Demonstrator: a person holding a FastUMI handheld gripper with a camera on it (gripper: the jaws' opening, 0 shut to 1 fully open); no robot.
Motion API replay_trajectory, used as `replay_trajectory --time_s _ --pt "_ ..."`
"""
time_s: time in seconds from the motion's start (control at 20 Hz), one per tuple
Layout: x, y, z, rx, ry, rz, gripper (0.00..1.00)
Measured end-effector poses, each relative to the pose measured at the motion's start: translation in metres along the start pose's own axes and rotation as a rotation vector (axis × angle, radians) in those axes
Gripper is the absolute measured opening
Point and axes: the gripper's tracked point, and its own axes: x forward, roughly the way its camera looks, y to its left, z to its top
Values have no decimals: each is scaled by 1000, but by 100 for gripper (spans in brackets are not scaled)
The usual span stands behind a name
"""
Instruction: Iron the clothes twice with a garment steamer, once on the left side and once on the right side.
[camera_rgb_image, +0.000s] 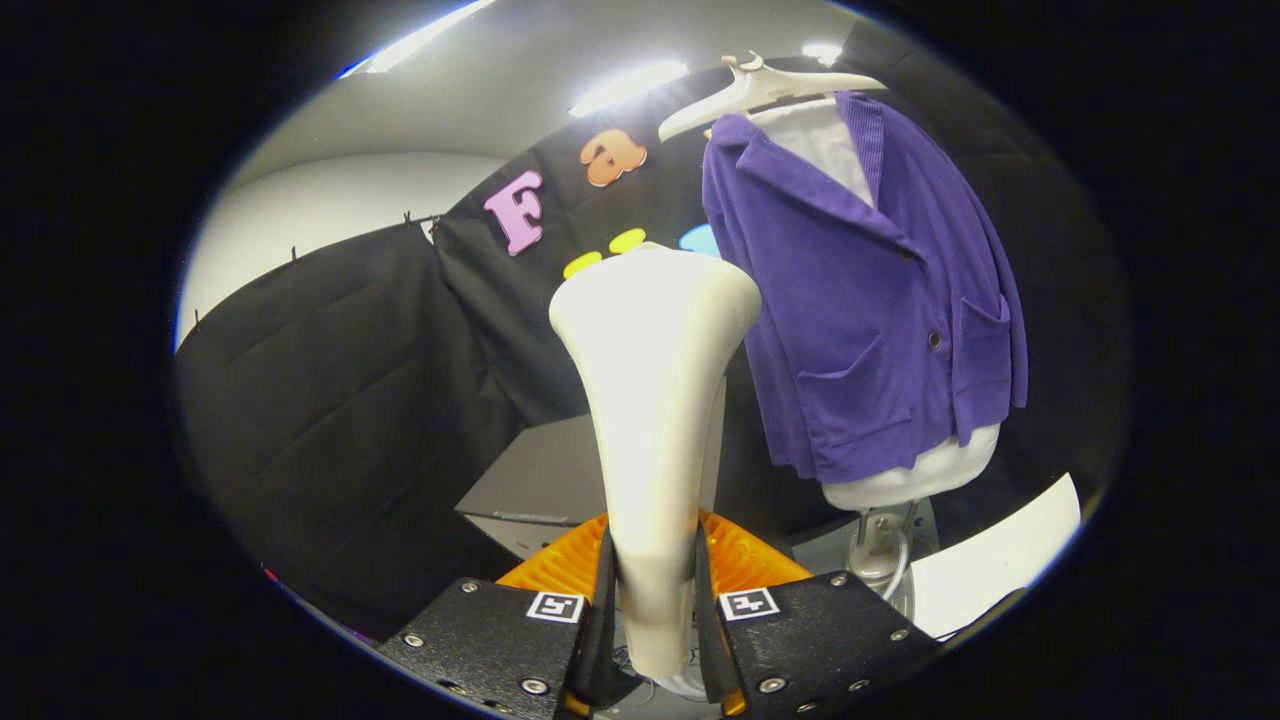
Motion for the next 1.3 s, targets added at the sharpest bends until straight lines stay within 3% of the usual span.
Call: replay_trajectory --time_s 0.4,0.9,1.05,1.3 --pt "10 -19 84 24 -137 -28 35" --pt "78 -65 160 43 -279 -127 35" --pt "98 -85 177 41 -307 -186 34" --pt "127 -108 181 82 -292 -199 35"
